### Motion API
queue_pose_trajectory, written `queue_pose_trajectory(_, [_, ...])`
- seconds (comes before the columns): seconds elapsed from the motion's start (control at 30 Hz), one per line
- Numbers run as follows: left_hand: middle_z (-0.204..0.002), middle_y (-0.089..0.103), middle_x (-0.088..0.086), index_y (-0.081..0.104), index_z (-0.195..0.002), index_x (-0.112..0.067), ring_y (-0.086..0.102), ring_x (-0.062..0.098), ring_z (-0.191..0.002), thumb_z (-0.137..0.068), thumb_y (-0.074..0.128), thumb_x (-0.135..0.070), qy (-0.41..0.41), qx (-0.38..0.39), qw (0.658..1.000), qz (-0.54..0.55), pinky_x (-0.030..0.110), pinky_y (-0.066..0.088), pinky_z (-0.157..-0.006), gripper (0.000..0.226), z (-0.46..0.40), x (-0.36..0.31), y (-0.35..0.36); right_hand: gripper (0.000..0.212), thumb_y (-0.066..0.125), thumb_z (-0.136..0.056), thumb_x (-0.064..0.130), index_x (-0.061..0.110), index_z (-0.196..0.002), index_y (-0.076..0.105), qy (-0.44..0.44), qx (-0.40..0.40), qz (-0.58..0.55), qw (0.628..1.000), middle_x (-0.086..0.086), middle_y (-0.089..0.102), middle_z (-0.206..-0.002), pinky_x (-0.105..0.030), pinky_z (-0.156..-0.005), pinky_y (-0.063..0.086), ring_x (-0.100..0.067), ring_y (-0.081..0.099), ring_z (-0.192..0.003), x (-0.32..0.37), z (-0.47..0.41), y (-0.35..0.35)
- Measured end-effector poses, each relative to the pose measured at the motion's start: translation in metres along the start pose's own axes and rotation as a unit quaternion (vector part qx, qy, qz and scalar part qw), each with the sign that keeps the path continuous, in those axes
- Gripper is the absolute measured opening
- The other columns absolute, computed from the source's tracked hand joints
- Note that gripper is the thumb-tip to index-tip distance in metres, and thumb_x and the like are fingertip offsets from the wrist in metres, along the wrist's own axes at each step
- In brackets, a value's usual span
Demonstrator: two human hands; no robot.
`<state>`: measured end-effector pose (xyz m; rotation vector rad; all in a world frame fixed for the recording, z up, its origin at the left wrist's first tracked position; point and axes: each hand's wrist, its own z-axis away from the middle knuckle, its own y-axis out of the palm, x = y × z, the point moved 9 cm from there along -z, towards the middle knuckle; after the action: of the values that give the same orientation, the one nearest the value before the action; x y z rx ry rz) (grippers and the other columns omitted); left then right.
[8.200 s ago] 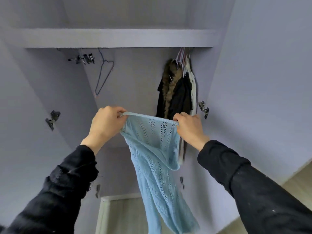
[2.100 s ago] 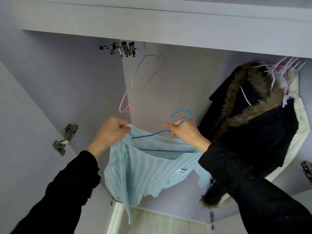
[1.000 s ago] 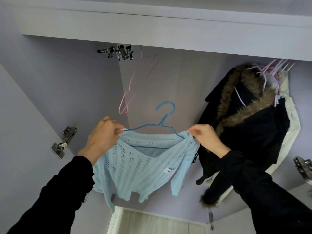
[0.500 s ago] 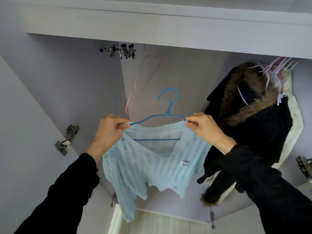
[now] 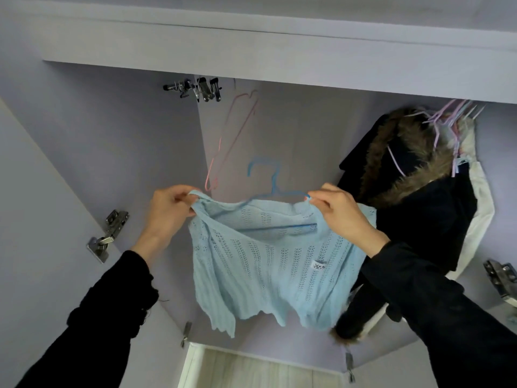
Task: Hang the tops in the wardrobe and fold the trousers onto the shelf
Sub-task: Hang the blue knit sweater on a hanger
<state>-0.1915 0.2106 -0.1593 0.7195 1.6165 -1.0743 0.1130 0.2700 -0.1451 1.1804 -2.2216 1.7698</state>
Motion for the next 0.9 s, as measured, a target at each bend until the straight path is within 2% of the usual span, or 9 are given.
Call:
queue_pose_trajectory(0.13, [-0.069,0.067,-0.020,0.070,-0.077,-0.028,0.059,-0.005,-0.067,-0.089,0.058,-0.002,0.060,0.050,0.995,-0.066,0.022,0.050,-0.075,0.031,0.003,-0.012,0.018,0.020,0.055,-0.093,0.006,0.004,-0.106,0.070,0.037,-0.007,-0.086,0.996,0.010,0.043,-0.075,-0.010,-0.062,0.033,0.004,0.047,-0.063,-0.001,-0.005,-0.003])
queue_pose_trajectory(0.2, [-0.079,0.068,-0.012,0.074,-0.089,-0.021,0.057,-0.011,-0.065,-0.088,0.061,-0.005,0.097,0.054,0.987,-0.120,0.009,0.043,-0.071,0.021,0.006,-0.020,0.024,0.020,0.055,-0.093,0.006,0.003,-0.107,0.069,0.039,0.002,-0.101,0.994,0.010,0.044,-0.076,-0.012,-0.064,0.033,0.004,0.047,-0.063,0.000,-0.002,0.001])
queue_pose_trajectory(0.27, [-0.089,0.066,-0.005,0.072,-0.105,-0.015,0.060,-0.001,-0.075,-0.087,0.063,-0.008,0.130,0.057,0.977,-0.158,0.001,0.038,-0.070,0.021,0.011,-0.029,0.031,0.020,0.055,-0.092,0.004,0.002,-0.108,0.068,0.061,-0.013,-0.136,0.989,0.008,0.044,-0.075,-0.011,-0.064,0.033,0.004,0.046,-0.062,-0.007,0.000,0.001])
queue_pose_trajectory(0.4, [-0.128,0.049,0.005,0.047,-0.137,-0.020,0.048,0.024,-0.117,-0.081,0.072,-0.012,0.175,-0.004,0.967,-0.186,0.032,0.035,-0.104,0.061,0.008,-0.015,0.018,0.019,0.056,-0.091,0.003,0.001,-0.105,0.069,0.111,-0.067,-0.181,0.975,0.005,0.051,-0.077,-0.007,-0.067,0.034,0.008,0.049,-0.064,-0.030,0.007,-0.012])
queue_pose_trajectory(0.5, [-0.143,0.036,0.010,0.020,-0.149,-0.018,0.039,0.028,-0.130,-0.080,0.073,-0.009,0.018,0.013,0.990,-0.141,0.042,0.033,-0.108,0.088,-0.004,0.037,0.007,0.018,0.055,-0.091,0.001,0.005,-0.102,0.069,0.130,-0.083,-0.221,0.963,-0.016,0.060,-0.090,-0.005,-0.071,0.035,0.005,0.050,-0.069,-0.042,0.013,-0.023])
queue_pose_trajectory(0.63, [-0.118,0.052,0.008,0.025,-0.144,-0.010,0.052,0.025,-0.111,-0.082,0.070,-0.008,-0.063,0.070,0.994,-0.058,0.038,0.044,-0.093,0.077,-0.006,0.056,0.027,0.020,0.054,-0.092,0.002,0.018,-0.094,0.067,0.125,-0.089,-0.258,0.954,-0.029,0.057,-0.103,-0.013,-0.076,0.037,-0.011,0.051,-0.084,-0.046,0.017,-0.032])
queue_pose_trajectory(0.77, [-0.101,0.061,0.007,0.055,-0.104,-0.012,0.058,0.023,-0.090,-0.089,0.062,-0.011,-0.032,0.066,0.995,-0.069,0.034,0.047,-0.079,0.016,-0.013,0.042,0.033,0.026,0.053,-0.093,0.004,0.026,-0.091,0.067,0.129,-0.077,-0.292,0.944,-0.029,0.056,-0.105,-0.028,-0.081,0.038,-0.019,0.050,-0.087,-0.052,0.023,-0.031])
queue_pose_trajectory(0.83, [-0.084,0.060,0.008,0.058,-0.085,-0.013,0.054,0.019,-0.078,-0.092,0.055,-0.008,0.013,0.022,0.997,-0.080,0.029,0.044,-0.066,0.009,-0.019,0.029,0.018,0.022,0.053,-0.093,0.004,0.021,-0.093,0.067,0.144,-0.080,-0.282,0.945,-0.026,0.059,-0.105,-0.021,-0.080,0.039,-0.017,0.052,-0.088,-0.064,0.027,-0.031])
queue_pose_trajectory(0.9, [-0.076,0.058,0.004,0.062,-0.089,-0.012,0.051,0.018,-0.075,-0.093,0.053,-0.006,0.050,-0.041,0.995,-0.073,0.024,0.042,-0.061,0.011,-0.025,0.013,-0.007,0.019,0.054,-0.093,0.003,0.016,-0.095,0.067,0.155,-0.086,-0.237,0.955,-0.021,0.061,-0.102,-0.009,-0.076,0.038,-0.016,0.054,-0.089,-0.076,0.030,-0.033])
